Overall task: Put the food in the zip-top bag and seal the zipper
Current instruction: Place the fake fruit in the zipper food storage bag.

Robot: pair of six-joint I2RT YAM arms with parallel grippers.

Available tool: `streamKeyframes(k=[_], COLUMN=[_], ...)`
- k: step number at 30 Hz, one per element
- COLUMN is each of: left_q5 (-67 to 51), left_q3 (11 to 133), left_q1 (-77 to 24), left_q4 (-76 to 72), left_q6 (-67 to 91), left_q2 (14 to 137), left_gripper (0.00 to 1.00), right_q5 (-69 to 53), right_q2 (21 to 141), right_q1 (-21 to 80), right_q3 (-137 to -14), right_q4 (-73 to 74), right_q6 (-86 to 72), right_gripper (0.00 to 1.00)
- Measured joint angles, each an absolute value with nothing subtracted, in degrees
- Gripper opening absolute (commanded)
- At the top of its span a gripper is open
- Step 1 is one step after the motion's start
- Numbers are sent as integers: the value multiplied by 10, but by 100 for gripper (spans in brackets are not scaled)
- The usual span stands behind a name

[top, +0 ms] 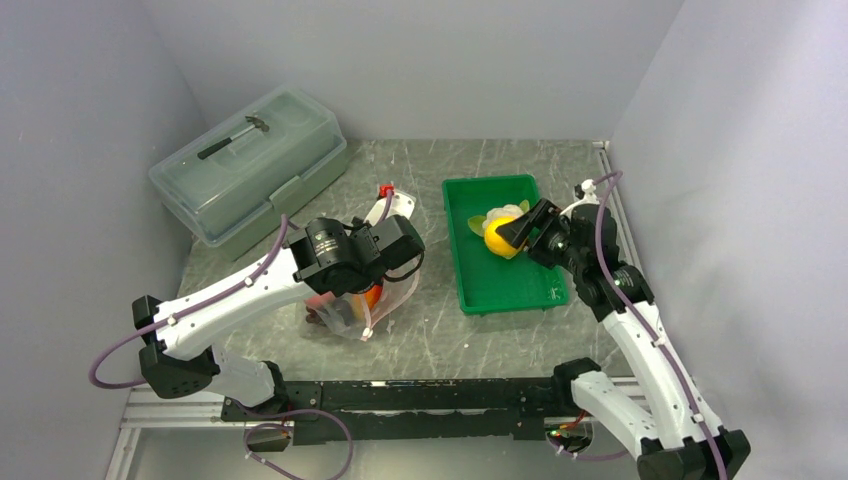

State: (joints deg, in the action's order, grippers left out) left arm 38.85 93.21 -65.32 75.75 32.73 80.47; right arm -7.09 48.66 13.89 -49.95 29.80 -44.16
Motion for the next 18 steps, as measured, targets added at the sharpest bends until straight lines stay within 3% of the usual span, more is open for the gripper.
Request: streamKeyframes(k=[18], left_q5=[388], left_q3=[941], left_q1=[-653], left_q4=[762], left_q6=[329], left_q2=[806], left_gripper=[3], right_q5=[-139], right_q2=[461], right_q1=[354], right_q3=[-530], right_q4=[223], right_q6=[-467], right_gripper=[30])
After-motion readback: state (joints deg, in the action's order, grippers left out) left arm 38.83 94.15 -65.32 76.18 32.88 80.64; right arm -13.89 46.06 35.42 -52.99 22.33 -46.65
